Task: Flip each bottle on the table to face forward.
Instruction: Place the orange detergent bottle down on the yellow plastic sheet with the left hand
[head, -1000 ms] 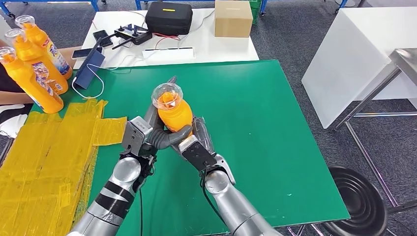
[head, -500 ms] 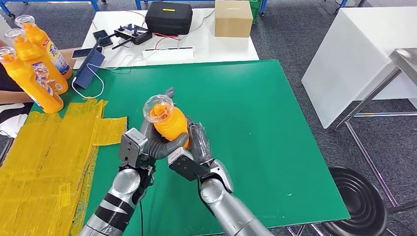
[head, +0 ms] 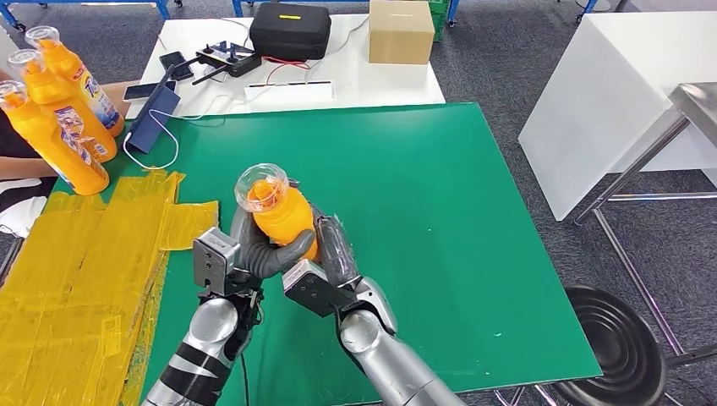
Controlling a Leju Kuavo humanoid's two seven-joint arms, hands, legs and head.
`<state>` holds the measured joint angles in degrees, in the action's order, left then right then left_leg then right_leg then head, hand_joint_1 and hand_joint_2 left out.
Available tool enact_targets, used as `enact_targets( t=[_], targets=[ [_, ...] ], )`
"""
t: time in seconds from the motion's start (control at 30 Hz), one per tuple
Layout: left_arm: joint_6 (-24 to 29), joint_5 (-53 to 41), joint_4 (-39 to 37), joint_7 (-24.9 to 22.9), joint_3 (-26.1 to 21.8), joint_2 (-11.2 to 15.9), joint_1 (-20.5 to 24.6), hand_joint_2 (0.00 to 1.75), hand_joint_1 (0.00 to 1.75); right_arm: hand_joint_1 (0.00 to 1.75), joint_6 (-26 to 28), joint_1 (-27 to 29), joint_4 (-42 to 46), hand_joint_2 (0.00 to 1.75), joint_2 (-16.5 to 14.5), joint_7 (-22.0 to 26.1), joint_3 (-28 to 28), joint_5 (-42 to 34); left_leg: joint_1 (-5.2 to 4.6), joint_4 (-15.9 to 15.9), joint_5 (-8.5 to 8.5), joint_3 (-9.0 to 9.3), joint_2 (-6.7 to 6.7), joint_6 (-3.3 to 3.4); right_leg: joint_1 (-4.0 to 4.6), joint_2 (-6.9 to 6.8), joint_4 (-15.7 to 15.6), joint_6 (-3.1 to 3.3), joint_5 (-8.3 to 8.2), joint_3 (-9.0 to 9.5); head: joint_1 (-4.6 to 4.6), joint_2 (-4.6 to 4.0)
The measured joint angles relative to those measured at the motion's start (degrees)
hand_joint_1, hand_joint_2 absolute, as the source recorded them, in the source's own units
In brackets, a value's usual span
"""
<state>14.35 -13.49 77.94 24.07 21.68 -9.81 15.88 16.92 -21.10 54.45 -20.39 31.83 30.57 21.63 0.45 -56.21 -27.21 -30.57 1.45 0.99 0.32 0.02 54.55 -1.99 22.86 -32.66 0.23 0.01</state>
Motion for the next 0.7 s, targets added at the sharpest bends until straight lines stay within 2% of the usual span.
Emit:
enact_targets(
  t=[0.23,0.37,0.43,0.53,0.6,0.67,0.7],
  targets=[
    [12.61,-8.95,2.41,0.55,-1.65,-0.45,0.49,1.75,1.75,0.0,-1.33,1.7,2.18,1.75,0.57,0.4,0.02,-0.86,0.0,0.0,0.0,-0.02,-0.01,0.0,0.0,0.0,0.0,0.0,0.0,-0.02,0.01,-0.01],
    [23.04,-26.19,2.81,-2.77,-4.2,-0.45,1.02,1.75,1.75,0.0,-4.4,3.91,7.11,1.75,1.34,0.23,0.26,-3.52,0.0,0.0,0.01,-0.03,0.0,-0.01,0.0,0.0,0.02,0.0,0.0,-0.03,0.02,-0.01],
    [25.12,-34.71,2.8,-3.79,-7.19,-0.43,1.57,1.75,1.75,0.0,-5.97,5.62,10.63,1.75,1.85,-0.3,0.53,-4.81,0.0,0.0,0.01,-0.03,0.01,-0.01,0.0,0.0,0.02,0.0,0.0,-0.04,0.02,-0.01],
    [25.64,-38.71,2.8,-4.14,-11.05,-0.43,2.2,1.75,1.75,0.0,-7.01,7.35,14.48,1.75,2.41,-0.8,0.86,-5.69,0.0,0.0,0.01,-0.03,0.02,-0.01,0.0,0.0,0.03,0.0,0.0,-0.06,0.0,-0.01],
    [25.76,-45.4,2.87,-5.74,-13.28,-0.65,2.3,1.75,1.75,0.0,-8.0,8.08,16.14,0.87,2.67,-0.79,0.92,-7.06,0.0,0.0,0.03,-0.05,0.0,-0.05,0.0,-0.01,0.04,0.01,0.0,-0.06,0.01,-0.01],
    [25.62,-58.92,2.72,-11.31,-15.57,0.65,2.75,1.75,1.75,0.0,-9.66,8.95,18.06,0.87,3.19,-0.79,0.92,-9.53,0.0,0.0,0.06,-0.06,0.0,-0.09,0.0,-0.01,0.05,0.01,0.01,-0.1,0.06,0.0],
    [25.05,-66.38,1.9,-16.82,-15.66,3.27,3.65,1.75,1.75,0.0,-10.55,9.47,19.33,1.31,3.64,-0.81,0.91,-11.02,0.0,0.0,0.08,-0.05,0.07,-0.12,0.0,0.03,0.06,0.02,0.0,-0.16,0.1,0.0]
  ],
)
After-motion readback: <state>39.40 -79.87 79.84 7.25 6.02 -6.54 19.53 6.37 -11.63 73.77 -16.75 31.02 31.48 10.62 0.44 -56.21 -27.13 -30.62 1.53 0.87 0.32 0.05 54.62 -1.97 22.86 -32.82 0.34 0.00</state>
